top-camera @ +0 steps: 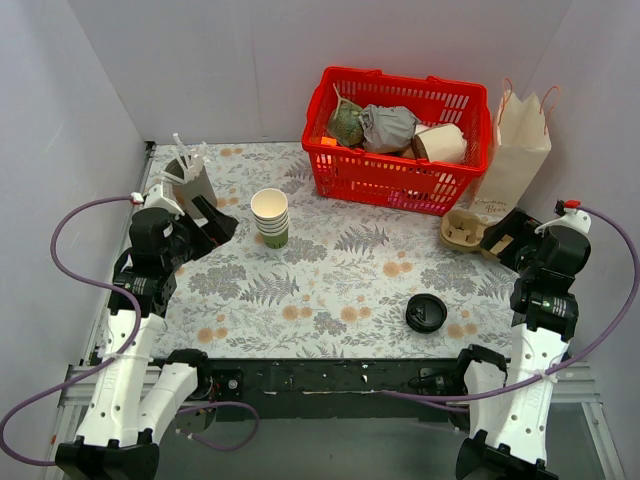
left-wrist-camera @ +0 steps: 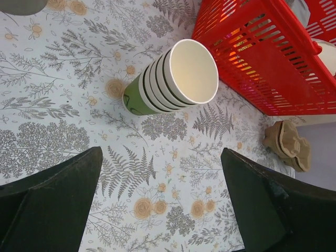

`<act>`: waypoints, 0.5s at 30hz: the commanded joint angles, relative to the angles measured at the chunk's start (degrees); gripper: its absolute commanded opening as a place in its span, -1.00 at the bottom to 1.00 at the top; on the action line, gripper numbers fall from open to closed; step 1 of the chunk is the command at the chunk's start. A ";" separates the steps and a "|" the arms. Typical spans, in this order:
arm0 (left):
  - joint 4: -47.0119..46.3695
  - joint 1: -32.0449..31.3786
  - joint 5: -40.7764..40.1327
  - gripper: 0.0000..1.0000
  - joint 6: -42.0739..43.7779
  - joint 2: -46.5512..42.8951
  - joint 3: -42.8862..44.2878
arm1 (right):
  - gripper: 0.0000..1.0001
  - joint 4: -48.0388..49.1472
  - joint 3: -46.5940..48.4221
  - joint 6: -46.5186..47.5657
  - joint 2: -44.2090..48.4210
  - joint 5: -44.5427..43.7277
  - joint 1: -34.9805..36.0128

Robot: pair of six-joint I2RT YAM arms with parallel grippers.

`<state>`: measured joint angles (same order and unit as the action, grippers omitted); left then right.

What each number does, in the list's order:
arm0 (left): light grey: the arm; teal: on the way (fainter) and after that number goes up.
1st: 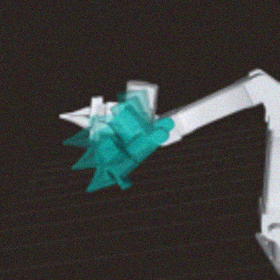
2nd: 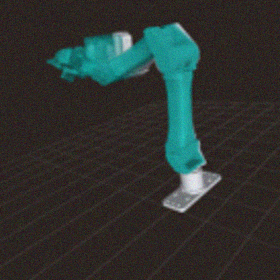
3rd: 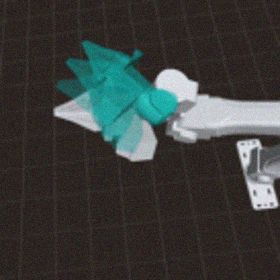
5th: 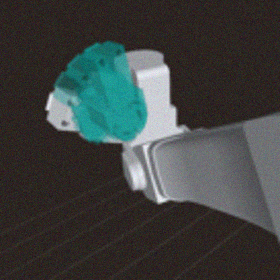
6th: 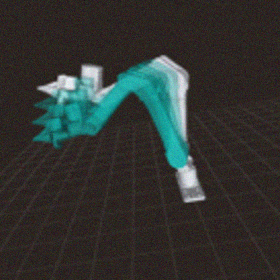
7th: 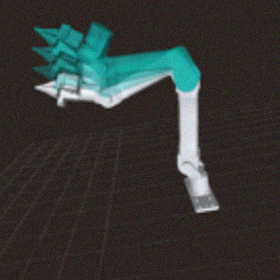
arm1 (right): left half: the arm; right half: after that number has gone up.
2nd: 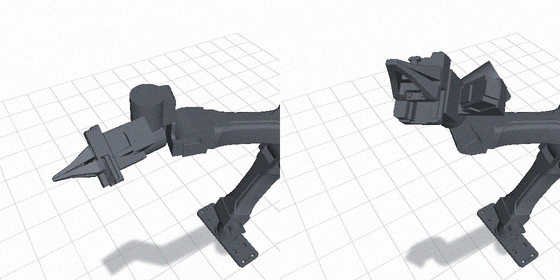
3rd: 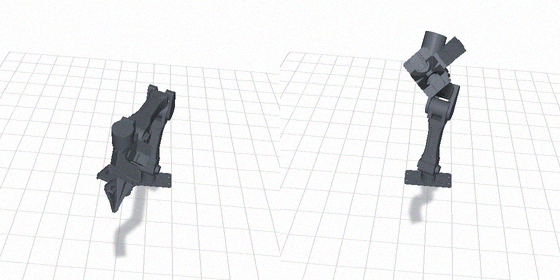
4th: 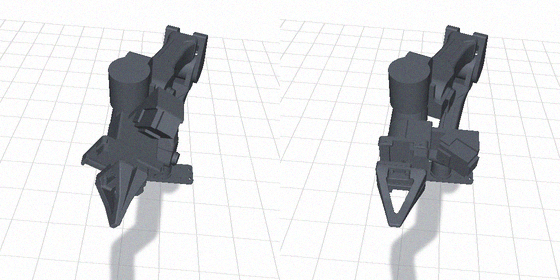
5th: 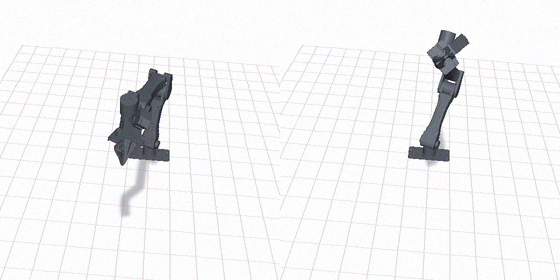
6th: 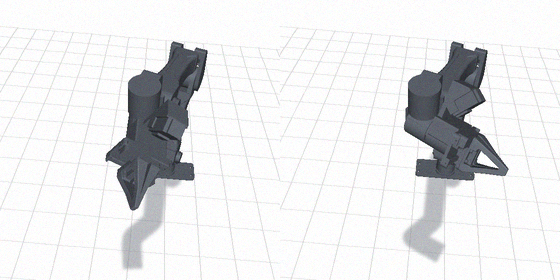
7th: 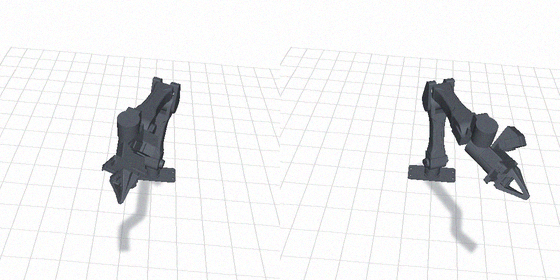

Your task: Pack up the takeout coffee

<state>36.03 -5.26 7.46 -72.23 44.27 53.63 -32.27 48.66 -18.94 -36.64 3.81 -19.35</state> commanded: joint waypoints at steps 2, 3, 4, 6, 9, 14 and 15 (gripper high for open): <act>2.64 0.16 -2.19 0.96 0.77 0.20 2.01 | 0.96 1.86 2.75 -0.31 -0.71 -1.26 0.11; 2.64 0.16 -2.28 0.96 0.77 -0.06 1.92 | 0.96 2.47 2.40 -0.22 -0.54 -1.09 0.11; 2.64 0.16 -2.37 0.96 0.77 -0.24 1.83 | 0.96 3.69 1.79 -0.05 -0.27 -0.31 0.11; 2.38 0.16 -2.02 0.97 0.86 -0.41 1.48 | 0.96 6.59 -1.44 0.13 1.21 5.75 0.11; 1.94 0.16 -0.26 0.96 1.56 -0.15 1.39 | 0.96 11.96 -4.54 -0.66 2.63 12.61 0.11; 1.24 0.16 -0.35 0.96 1.74 0.90 1.39 | 0.96 10.13 -2.09 -1.45 -2.01 19.89 0.46; 0.80 0.16 0.00 0.96 1.48 1.08 1.22 | 0.96 10.47 -1.39 -1.80 -3.07 22.09 2.20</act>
<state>37.71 -5.26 6.81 -71.42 44.95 53.67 -25.23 44.34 -19.55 -36.10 16.08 -19.35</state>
